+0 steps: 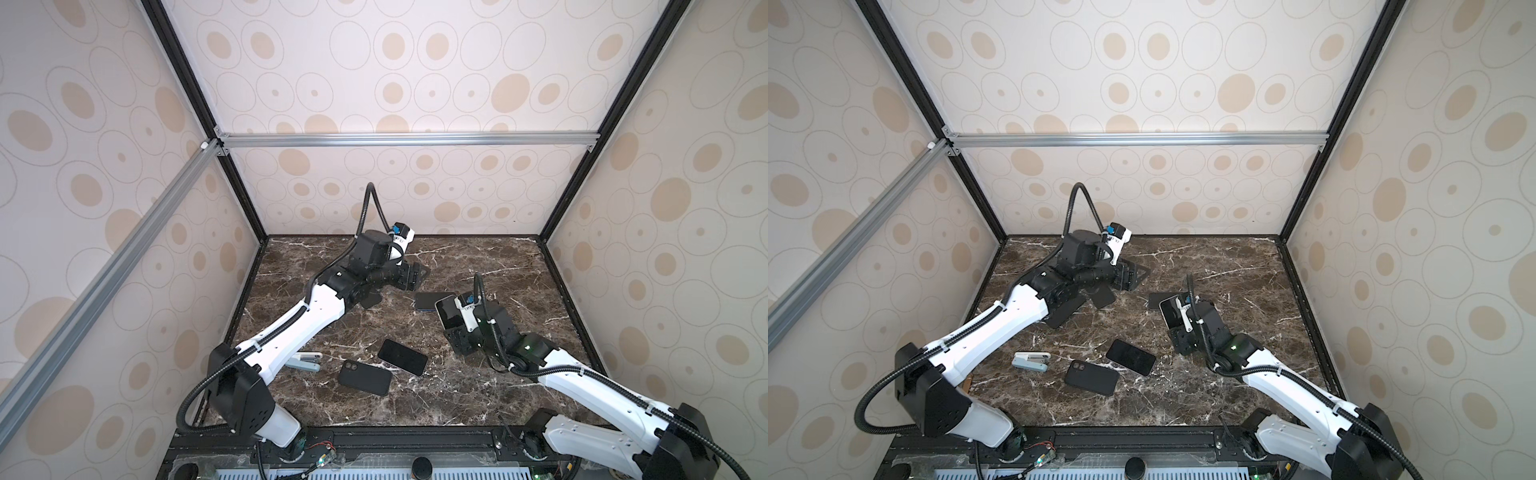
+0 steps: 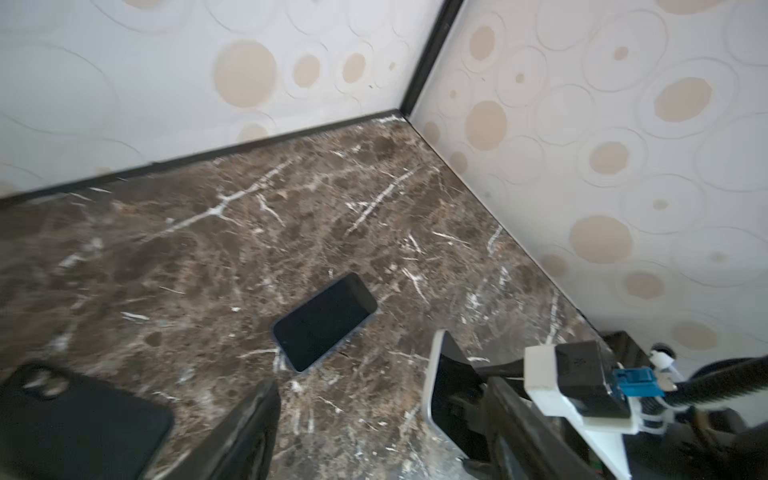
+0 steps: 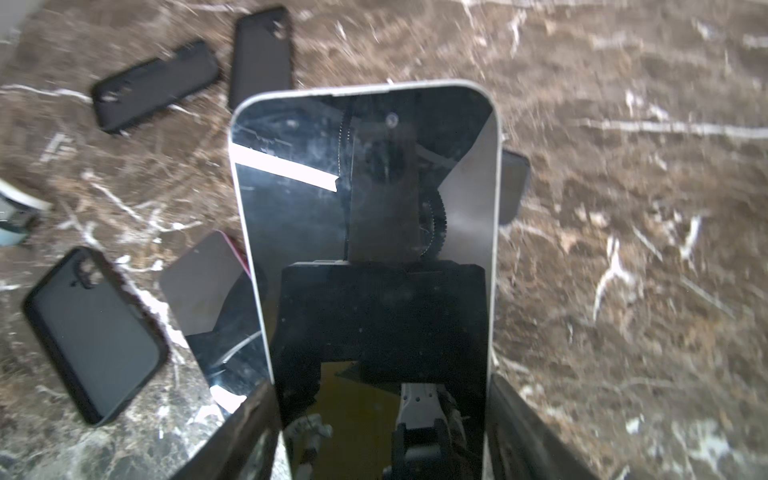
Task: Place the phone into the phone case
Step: 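Raise the phone with the right gripper toward the left gripper while the left arm lifts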
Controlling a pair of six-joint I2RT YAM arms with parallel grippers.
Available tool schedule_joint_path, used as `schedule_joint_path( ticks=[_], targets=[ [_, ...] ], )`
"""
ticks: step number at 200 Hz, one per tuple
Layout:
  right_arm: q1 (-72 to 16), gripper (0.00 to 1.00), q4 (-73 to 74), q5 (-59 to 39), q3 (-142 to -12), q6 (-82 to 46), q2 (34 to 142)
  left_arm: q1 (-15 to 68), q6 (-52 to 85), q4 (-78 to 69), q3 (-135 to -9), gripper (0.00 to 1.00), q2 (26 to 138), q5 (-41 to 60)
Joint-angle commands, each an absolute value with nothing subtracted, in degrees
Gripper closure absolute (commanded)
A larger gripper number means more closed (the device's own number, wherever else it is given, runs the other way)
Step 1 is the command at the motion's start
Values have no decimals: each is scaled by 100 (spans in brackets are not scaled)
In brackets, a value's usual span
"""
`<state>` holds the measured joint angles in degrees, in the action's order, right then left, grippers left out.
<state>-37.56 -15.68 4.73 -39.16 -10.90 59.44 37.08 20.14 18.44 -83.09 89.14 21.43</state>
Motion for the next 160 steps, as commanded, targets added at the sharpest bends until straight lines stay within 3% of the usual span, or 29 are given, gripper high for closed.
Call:
schedule_joint_path(
  ticks=[1,48,99,146,160],
  targets=[
    [-3812,64,-908,4,-4249,-603,5802,3723,2308,2424,-8699,24,9191,3260],
    [-3882,64,-846,-374,-4550,-427,5849,3723,2432,2486,-8782,29,9495,3918],
    [-3999,64,-796,-495,-4641,-255,5842,3733,2506,2570,-8623,57,9571,4366],
    [-4070,63,-796,-260,-4697,-263,5823,3725,2444,2663,-8677,100,9554,4490],
    [-4093,62,-789,-171,-4704,-281,5789,3726,2431,2696,-8698,100,9536,4424]
  ],
)
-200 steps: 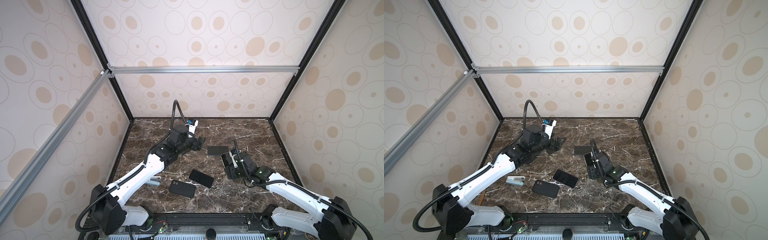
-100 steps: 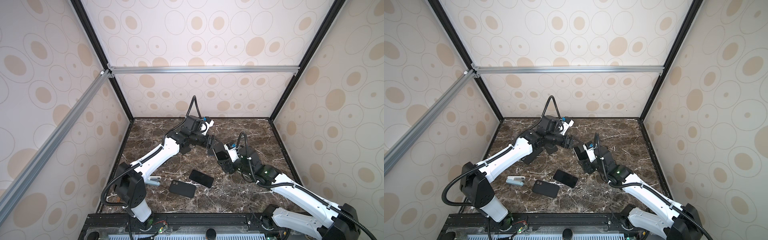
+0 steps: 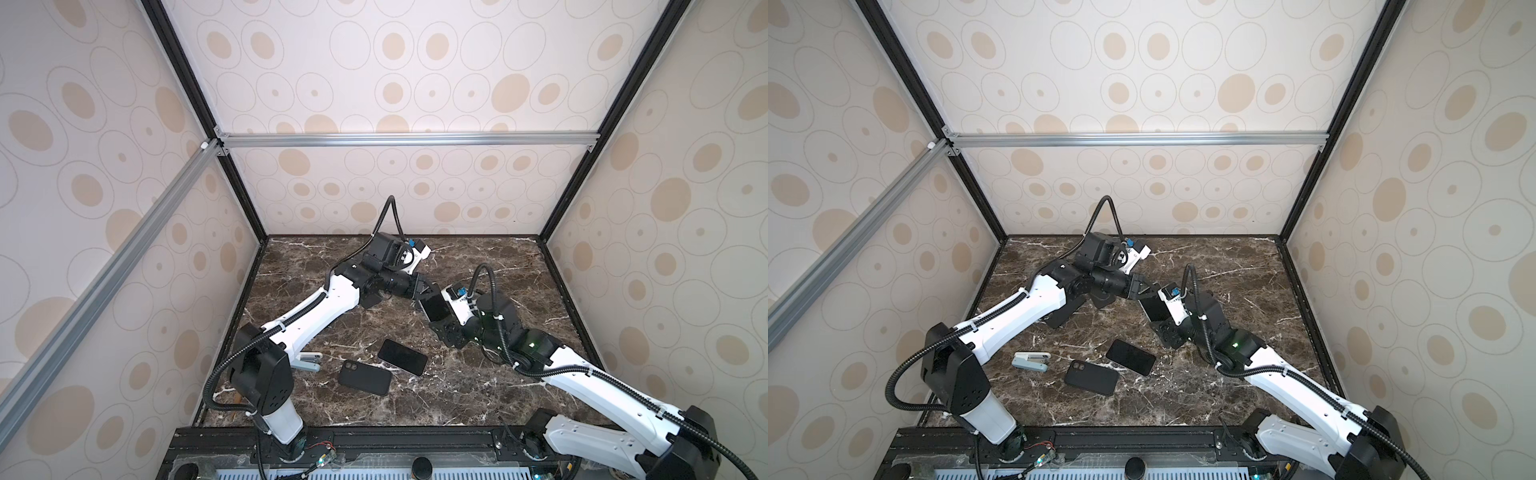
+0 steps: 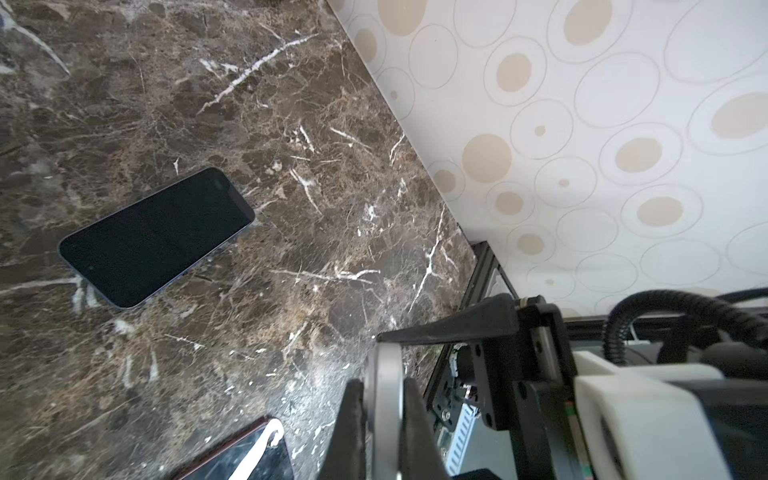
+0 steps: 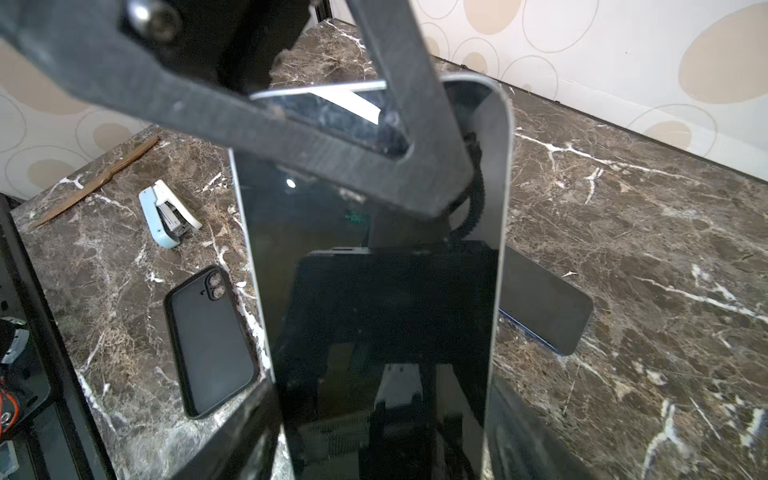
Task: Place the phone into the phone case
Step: 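Raise the phone with the right gripper toward the left gripper while the left arm lifts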
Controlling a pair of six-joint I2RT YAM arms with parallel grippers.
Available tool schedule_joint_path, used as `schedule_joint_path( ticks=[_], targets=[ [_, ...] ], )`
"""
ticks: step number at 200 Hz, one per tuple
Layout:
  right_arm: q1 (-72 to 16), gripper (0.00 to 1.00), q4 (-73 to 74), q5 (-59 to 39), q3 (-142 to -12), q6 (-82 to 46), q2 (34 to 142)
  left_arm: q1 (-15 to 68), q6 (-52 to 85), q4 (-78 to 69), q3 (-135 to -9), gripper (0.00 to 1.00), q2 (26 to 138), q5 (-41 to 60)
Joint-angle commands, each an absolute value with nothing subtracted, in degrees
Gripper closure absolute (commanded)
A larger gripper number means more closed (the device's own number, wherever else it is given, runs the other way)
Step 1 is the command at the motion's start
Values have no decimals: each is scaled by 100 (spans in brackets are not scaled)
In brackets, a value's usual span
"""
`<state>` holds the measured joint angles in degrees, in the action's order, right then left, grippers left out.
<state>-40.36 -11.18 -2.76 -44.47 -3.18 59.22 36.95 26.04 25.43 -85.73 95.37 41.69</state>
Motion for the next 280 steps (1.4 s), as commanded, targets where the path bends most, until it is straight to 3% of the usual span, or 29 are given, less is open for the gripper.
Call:
schedule_joint_path(
  ticks=[1,11,23,34,37,45,73,115,150,171,237,280],
  targets=[
    [-4095,62,-790,-169,-4708,-281,5782,3722,2428,2697,-8698,100,9530,4418],
    [-4092,58,-816,-135,-4748,-279,5757,3722,2423,2706,-8742,100,9506,4314],
    [-4095,46,-869,-38,-4814,-341,5731,3719,2417,2685,-8822,100,9431,4064],
    [-4096,25,-913,161,-4919,-445,5735,3700,2428,2595,-8909,100,9320,3781],
    [-4096,12,-935,275,-4967,-504,5750,3692,2436,2550,-8930,100,9274,3688],
    [-4096,0,-972,523,-5087,-712,5789,3666,2467,2363,-8923,100,9120,3450],
    [-4089,0,-1075,347,-5809,-998,5936,3427,2912,1101,-8446,100,8357,2741],
    [-3951,0,-986,-162,-6730,-1390,6072,2983,3553,-980,-7610,100,7528,2481],
    [-3413,23,-1038,-1019,-7500,-1877,6402,2909,3698,-2294,-7132,100,7244,2372],
    [-3340,24,-1467,-1170,-8157,-1898,6700,2909,3845,-3025,-6856,100,7218,2422],
    [-3318,23,-1660,-1925,-8725,-2363,6960,2909,4144,-4098,-6658,100,7554,2972],
    [-3228,24,-1936,-1829,-8787,-2310,6730,2909,4315,-4245,-6671,100,7756,3076]
  ],
)
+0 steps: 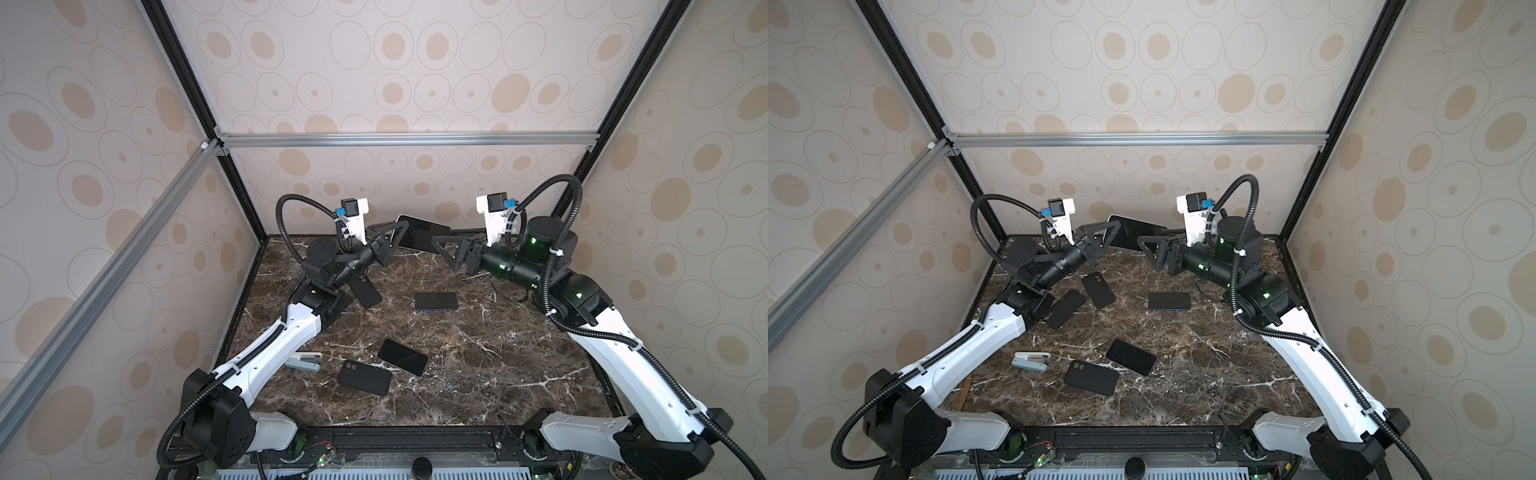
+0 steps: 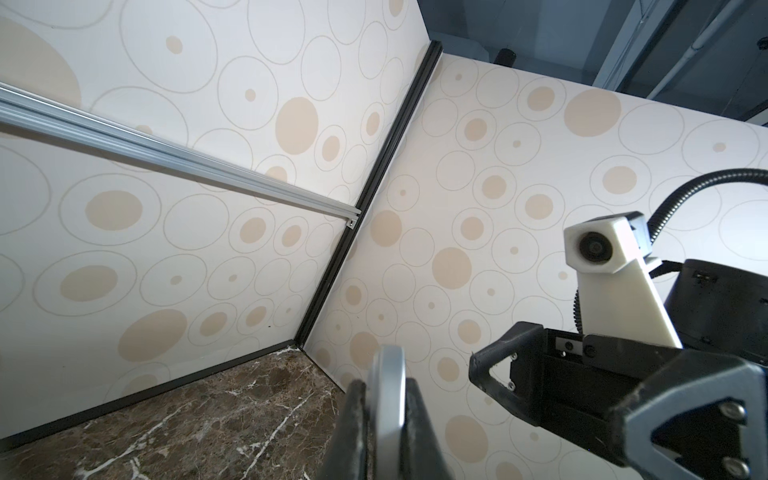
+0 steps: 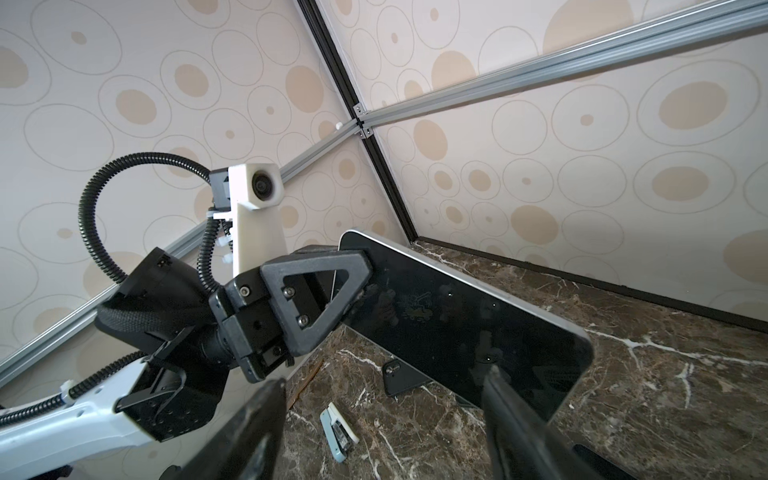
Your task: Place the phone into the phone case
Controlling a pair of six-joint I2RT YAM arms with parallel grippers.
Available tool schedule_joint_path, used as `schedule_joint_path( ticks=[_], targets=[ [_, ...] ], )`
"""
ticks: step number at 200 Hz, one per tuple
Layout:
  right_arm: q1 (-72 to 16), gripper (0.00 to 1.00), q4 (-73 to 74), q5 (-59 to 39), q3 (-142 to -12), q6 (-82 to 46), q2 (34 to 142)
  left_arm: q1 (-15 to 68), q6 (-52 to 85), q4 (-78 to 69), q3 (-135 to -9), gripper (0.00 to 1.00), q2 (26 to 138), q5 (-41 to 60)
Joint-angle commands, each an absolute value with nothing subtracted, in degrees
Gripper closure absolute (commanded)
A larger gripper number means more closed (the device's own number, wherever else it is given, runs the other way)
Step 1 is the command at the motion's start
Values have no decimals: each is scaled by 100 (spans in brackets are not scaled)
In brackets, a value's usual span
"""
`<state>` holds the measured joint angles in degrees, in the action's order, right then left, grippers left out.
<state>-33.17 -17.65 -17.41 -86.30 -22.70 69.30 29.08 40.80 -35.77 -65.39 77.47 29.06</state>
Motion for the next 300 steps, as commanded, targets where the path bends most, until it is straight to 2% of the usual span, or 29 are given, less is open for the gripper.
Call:
schedule_joint_path(
  ticks=[1,64,96,130,182,219,300],
  targets=[
    [-3227,24,-1944,-1833,-8788,-2306,6722,2905,4315,-4245,-6671,100,7763,3076],
    [-2502,24,-3134,-1927,-9416,-2355,6689,2909,4436,-4543,-6732,100,7804,3293],
    [-1998,21,-2722,-2827,-9459,-2611,6773,2909,4645,-4898,-6719,100,7813,3618],
    [-1854,19,-2377,-3557,-9597,-2636,6873,2909,4845,-5176,-6633,100,7762,3674],
    [-1793,24,-1558,-3977,-9385,-3113,7041,2909,5048,-5458,-6534,100,7747,3553],
    [-1720,27,-1500,-3917,-9387,-3094,7171,2909,5206,-5772,-6356,100,7623,3486],
    [-1397,31,-408,-4743,-8969,-3625,7278,2901,5841,-6691,-6293,100,7494,3265]
  ],
)
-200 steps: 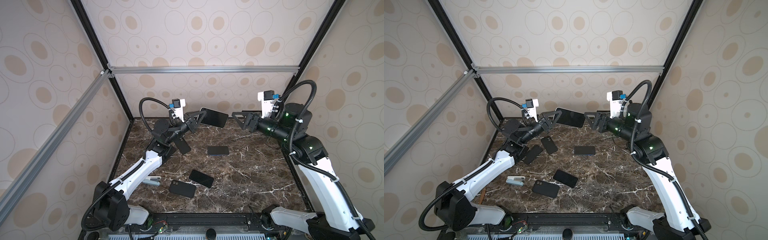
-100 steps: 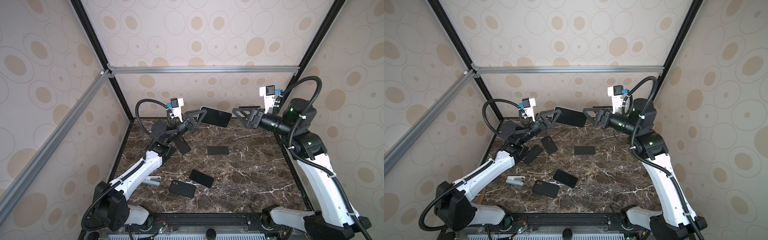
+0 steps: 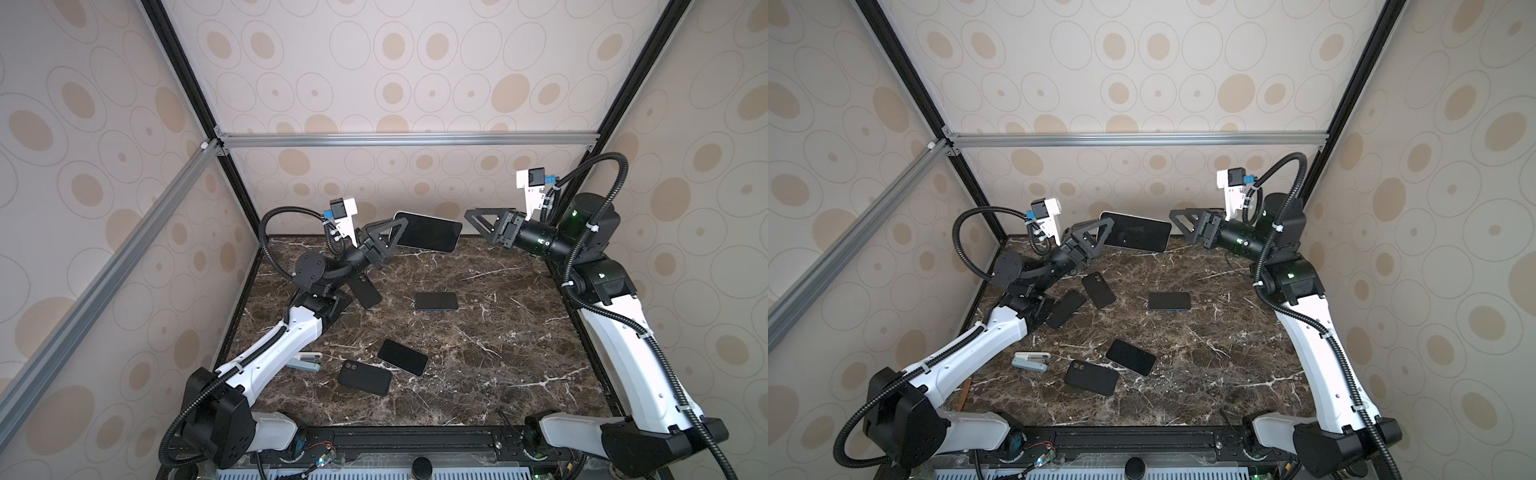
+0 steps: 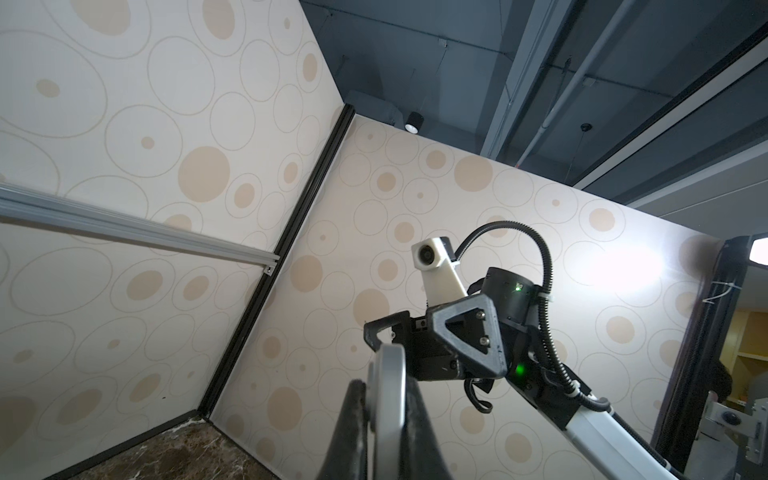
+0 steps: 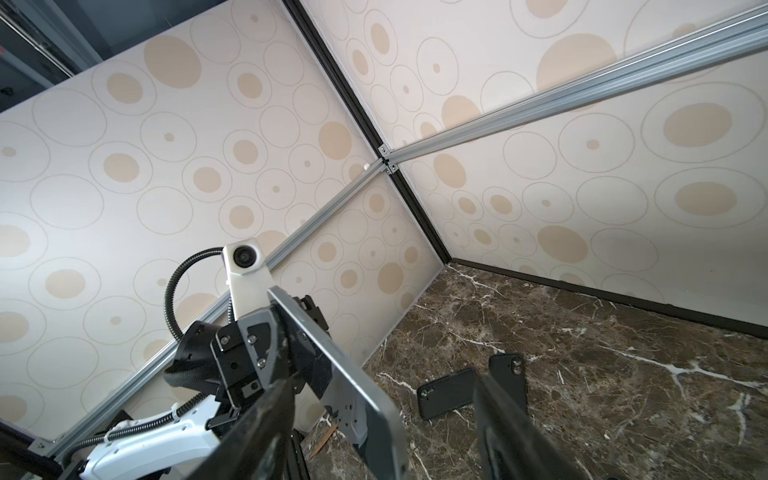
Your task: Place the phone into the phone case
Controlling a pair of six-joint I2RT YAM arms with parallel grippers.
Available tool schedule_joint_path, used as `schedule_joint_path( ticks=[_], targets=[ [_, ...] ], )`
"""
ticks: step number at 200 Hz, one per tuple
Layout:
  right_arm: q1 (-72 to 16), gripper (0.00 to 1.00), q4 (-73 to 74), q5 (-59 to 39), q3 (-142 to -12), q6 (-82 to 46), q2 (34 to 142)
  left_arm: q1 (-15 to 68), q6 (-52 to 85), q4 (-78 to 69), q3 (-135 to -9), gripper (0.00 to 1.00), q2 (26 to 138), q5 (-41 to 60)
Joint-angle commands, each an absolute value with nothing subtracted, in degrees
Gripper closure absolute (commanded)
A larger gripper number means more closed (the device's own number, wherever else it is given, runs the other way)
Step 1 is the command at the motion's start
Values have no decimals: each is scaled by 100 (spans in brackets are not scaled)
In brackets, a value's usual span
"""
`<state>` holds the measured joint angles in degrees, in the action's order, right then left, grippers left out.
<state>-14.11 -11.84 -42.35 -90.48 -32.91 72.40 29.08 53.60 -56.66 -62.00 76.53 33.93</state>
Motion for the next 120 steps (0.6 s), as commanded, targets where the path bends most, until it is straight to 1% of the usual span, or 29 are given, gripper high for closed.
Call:
schedule_joint_path(
  ticks=[1,29,53,90,120],
  targets=[
    [-1397,31,-384,-4762,-8967,-3636,7286,2900,5861,-6716,-6293,100,7496,3263],
    [-1397,33,148,-5127,-8897,-3904,7363,2907,6327,-7312,-6328,100,7638,3315],
    [-1397,33,523,-5378,-8866,-4109,7435,2900,6510,-7533,-6278,100,7688,3186],
    [-1517,35,1416,-5579,-8562,-4647,7495,2905,6487,-7507,-6193,100,7675,3029],
    [-1850,35,1399,-5747,-8648,-4501,7576,2903,6493,-7423,-6059,100,7638,2832]
  ],
)
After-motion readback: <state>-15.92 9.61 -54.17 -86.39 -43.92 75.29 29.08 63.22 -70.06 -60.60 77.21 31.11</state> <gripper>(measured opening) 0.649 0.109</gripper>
